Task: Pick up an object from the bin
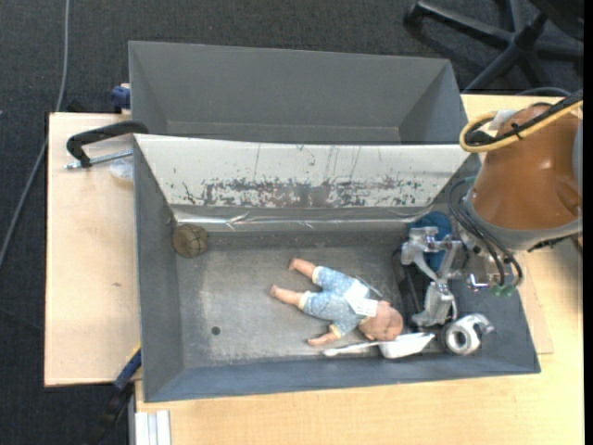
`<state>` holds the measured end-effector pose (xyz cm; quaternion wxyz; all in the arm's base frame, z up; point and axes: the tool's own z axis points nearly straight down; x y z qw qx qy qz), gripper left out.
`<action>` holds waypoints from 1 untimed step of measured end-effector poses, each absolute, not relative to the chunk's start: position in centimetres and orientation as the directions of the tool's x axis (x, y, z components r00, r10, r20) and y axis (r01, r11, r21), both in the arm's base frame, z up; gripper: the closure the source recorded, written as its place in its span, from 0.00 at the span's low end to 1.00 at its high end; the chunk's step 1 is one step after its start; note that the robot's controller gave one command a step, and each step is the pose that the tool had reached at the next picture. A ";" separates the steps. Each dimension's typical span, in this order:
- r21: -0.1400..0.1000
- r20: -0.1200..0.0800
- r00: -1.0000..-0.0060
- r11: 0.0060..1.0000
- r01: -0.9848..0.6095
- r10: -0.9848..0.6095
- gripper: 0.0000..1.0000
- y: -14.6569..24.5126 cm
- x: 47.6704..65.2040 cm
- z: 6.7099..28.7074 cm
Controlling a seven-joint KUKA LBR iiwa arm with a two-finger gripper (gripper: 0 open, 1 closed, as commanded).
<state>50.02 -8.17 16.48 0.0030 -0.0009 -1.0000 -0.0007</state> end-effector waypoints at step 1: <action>0.000 -0.003 -1.000 1.000 0.000 0.000 0.00 -8.1 50.2 16.9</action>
Offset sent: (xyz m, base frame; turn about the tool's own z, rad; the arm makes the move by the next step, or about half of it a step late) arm 0.0060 0.0602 -0.0948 0.1553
